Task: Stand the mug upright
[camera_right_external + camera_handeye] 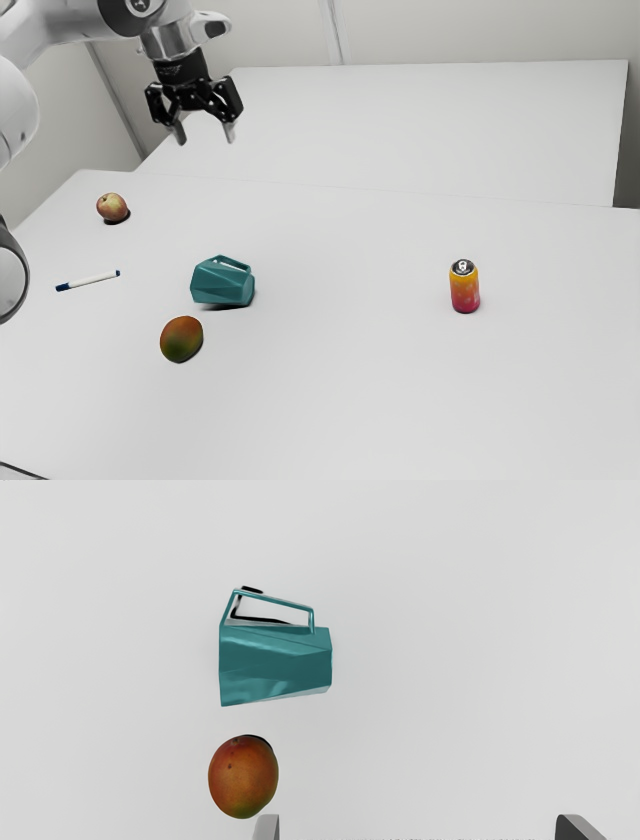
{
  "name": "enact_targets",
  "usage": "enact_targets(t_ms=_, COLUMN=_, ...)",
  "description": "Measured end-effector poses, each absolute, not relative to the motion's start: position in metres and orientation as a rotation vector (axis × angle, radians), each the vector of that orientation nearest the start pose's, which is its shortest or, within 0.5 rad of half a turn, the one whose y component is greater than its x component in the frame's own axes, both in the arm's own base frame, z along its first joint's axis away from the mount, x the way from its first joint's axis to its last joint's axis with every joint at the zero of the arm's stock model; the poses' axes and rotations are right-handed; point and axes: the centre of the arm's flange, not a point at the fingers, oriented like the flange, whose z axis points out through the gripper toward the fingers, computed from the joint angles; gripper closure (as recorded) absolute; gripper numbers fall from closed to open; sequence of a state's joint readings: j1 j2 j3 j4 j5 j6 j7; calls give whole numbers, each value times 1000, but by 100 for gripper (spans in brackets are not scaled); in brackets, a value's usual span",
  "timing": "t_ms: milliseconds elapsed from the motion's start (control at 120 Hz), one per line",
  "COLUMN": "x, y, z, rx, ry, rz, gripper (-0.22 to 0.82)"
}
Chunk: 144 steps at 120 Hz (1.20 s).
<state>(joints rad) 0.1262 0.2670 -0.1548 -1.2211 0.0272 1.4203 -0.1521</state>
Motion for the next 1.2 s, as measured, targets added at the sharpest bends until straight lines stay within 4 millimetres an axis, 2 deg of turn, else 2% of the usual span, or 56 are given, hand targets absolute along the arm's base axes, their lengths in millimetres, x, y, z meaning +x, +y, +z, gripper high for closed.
enact_targets(t_ms=100, x=617, y=2, z=621, rx=-3146, ry=-183, rz=94, gripper=0)
enact_targets(t_ms=167, x=617, y=7, z=614, rx=-3163, ry=-178, rz=116, gripper=0)
enact_targets(t_ms=225, x=612, y=34, z=599, rx=-3187, ry=-261, rz=165, gripper=0)
enact_targets(t_ms=350, x=590, y=134, z=527, rx=-3355, ry=-579, rz=303, gripper=0)
enact_targets(t_ms=425, x=574, y=181, z=496, rx=-3483, ry=-729, rz=292, gripper=0)
enact_targets(t_ms=508, x=562, y=207, z=457, rx=-3638, ry=-826, rz=257, gripper=0)
enact_targets(t_ms=658, x=566, y=238, z=384, rx=-3830, ry=-877, rz=134, gripper=0)
enact_targets(t_ms=792, x=569, y=253, z=332, rx=-3937, ry=-835, rz=18, gripper=0)
enact_targets(t_ms=867, x=568, y=251, z=314, rx=-3999, ry=-781, rz=-62, gripper=0)
enact_targets(t_ms=983, x=555, y=243, z=282, rx=-4087, ry=-757, rz=-144, gripper=0)
enact_targets(t_ms=1200, x=557, y=213, z=265, rx=-4199, ry=-515, rz=-323, gripper=0)
